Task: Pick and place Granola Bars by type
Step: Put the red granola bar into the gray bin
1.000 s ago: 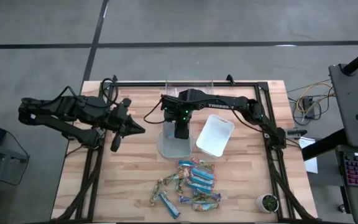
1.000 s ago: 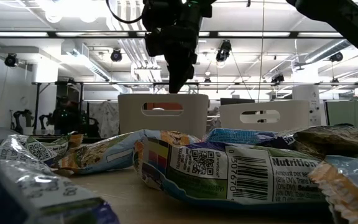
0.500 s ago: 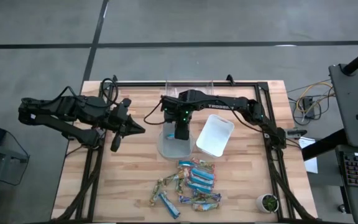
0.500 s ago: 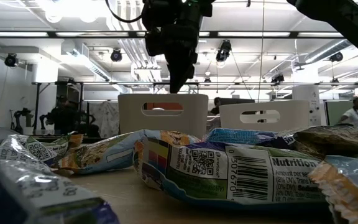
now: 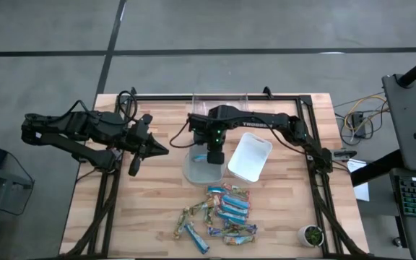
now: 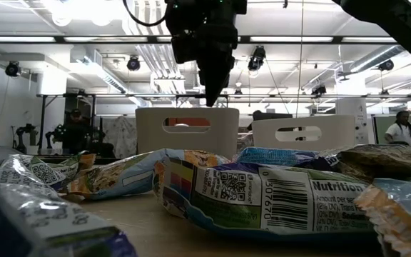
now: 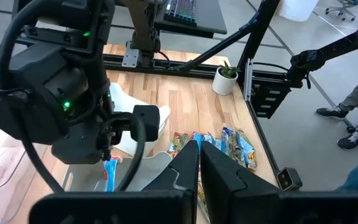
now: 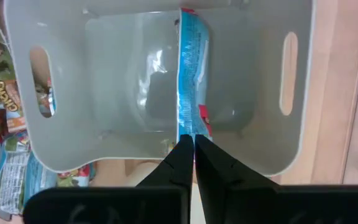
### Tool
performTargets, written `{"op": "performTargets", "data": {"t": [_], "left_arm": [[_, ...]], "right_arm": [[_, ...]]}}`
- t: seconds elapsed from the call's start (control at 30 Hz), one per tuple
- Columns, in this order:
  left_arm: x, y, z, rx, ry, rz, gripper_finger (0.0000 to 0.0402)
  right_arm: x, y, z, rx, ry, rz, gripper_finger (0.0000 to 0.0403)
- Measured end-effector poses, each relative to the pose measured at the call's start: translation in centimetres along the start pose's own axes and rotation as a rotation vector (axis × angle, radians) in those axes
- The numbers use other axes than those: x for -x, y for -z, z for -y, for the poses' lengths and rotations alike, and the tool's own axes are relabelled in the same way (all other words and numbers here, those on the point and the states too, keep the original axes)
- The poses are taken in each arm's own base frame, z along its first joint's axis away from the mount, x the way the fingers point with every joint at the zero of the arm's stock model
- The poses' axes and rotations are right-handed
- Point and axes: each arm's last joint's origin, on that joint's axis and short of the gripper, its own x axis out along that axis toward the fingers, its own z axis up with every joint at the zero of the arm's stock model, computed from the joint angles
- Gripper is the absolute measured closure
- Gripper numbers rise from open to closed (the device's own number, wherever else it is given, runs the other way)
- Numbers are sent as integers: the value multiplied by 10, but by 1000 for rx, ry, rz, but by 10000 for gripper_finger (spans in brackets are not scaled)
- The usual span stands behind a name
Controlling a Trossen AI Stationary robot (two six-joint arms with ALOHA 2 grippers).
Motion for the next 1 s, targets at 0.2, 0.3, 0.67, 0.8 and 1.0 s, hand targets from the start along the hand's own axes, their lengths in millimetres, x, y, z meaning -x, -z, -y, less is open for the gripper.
{"op": "performTargets", "data": {"t": [0.2, 0.3, 0.67, 0.8, 1.0], "left_arm": [[0, 0, 0, 0, 0, 0, 401], [0, 0, 0, 0, 0, 0, 401], [0, 0, 0, 2, 0, 0, 401], [0, 0, 0, 2, 0, 0, 401], [0, 0, 0, 3, 0, 0, 401]], "right_arm": [[-2, -1, -14, 30, -5, -1, 394], [-3, -2, -23, 51, -9, -2, 394], [8, 0, -45, 102, -8, 39, 395], [9, -2, -39, 88, -1, 54, 395], [9, -2, -38, 94, -1, 55, 395]]}}
